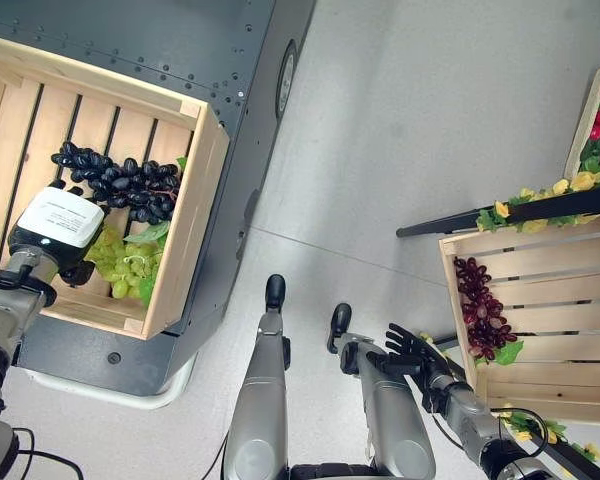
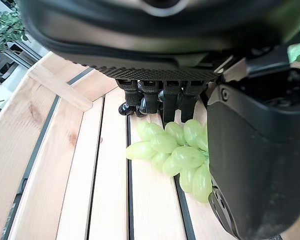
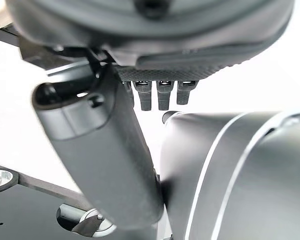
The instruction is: Pick up the fruits from the basket on one side to the basket on the other side
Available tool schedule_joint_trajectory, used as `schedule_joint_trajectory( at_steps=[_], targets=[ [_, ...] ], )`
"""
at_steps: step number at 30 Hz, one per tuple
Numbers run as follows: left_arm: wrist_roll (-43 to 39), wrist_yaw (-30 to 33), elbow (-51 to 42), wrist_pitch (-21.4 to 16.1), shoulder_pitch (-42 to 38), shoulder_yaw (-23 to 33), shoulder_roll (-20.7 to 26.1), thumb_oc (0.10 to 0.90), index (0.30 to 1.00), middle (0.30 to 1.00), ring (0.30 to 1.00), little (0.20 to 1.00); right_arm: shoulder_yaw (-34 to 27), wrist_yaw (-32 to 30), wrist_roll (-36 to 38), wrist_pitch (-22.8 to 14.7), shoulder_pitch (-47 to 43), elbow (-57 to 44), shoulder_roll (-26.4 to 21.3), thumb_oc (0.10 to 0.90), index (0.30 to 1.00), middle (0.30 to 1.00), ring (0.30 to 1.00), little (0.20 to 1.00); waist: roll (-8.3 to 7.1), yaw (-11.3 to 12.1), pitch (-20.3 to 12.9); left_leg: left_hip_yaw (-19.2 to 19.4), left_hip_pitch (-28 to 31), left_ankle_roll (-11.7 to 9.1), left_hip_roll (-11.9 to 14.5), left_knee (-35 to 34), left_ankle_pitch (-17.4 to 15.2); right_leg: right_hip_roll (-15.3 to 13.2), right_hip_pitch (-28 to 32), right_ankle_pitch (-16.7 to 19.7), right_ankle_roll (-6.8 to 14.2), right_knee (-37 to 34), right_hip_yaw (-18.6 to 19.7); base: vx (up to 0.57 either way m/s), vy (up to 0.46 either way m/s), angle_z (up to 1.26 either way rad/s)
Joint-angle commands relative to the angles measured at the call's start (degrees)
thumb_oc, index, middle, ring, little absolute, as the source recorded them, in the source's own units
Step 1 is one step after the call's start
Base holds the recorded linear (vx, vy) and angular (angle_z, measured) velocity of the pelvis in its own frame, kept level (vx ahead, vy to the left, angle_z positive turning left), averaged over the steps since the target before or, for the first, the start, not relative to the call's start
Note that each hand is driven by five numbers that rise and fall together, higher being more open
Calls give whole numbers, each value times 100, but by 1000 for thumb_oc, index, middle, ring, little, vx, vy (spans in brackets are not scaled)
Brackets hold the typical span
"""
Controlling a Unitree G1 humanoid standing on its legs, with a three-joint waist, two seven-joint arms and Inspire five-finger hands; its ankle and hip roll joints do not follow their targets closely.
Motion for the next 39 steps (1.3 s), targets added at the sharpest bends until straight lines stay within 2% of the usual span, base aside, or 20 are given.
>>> schedule_joint_trajectory(
  at_steps=[1,7,13,14,15,16,17,18,24,39],
  targets=[
    [-174,39,-525,-18,-408,252,358,800,900,900,900,900,106,-1,-97,-41,440,125,-547,800,900,900,900,900,251,-69,-53,531,74,414,-525,355,-639,167,245,945,174,-975,-98,-20,-2,5],
    [-382,-105,-839,-80,-407,261,478,800,900,900,900,900,79,6,-48,-88,465,171,-511,800,900,900,900,900,239,-22,-53,524,56,417,-517,391,-671,147,227,930,187,-922,-169,-3,-2,1],
    [-638,53,-853,157,-288,373,351,800,900,900,900,900,53,55,-31,-158,473,258,-461,800,900,900,900,900,198,16,-53,500,73,412,-515,424,-703,146,252,906,189,-884,-201,0,0,0],
    [-643,63,-857,170,-262,394,340,775,862,862,862,862,51,54,-36,-159,477,257,-459,800,900,900,900,900,197,16,-53,496,73,412,-516,427,-704,146,252,905,190,-880,-202,0,0,0],
    [-685,202,-831,226,-137,501,295,582,573,573,573,573,37,49,-57,-148,485,259,-436,800,900,900,900,900,182,38,-53,483,105,416,-514,406,-704,154,274,897,190,-877,-214,0,0,0],
    [-672,352,-789,292,-15,622,223,508,462,462,462,462,39,55,-46,-147,495,261,-418,800,900,900,900,900,167,44,-53,478,119,415,-519,400,-701,155,297,900,188,-894,-218,0,0,0],
    [-679,369,-785,305,5,638,214,508,462,462,462,462,45,54,-45,-149,493,263,-417,800,900,900,900,900,165,42,-53,476,121,414,-519,399,-701,156,302,899,188,-896,-218,0,0,0],
    [-721,432,-751,329,53,676,166,405,307,307,307,307,63,39,-54,-152,488,271,-403,800,900,900,900,900,155,53,-53,462,126,415,-521,393,-697,164,311,895,186,-898,-217,0,0,0],
    [-752,690,-553,400,325,876,-122,400,300,300,300,300,89,-22,-63,-111,459,273,-347,800,900,900,900,900,133,88,-53,424,166,401,-519,349,-675,190,356,849,152,-898,-232,0,0,0],
    [-894,1173,-537,464,863,1347,-419,400,300,300,300,300,70,-68,-163,-76,504,276,-329,800,900,900,900,900,176,132,-53,377,242,352,-525,366,-662,216,450,727,87,-814,-244,0,0,0]
  ],
)
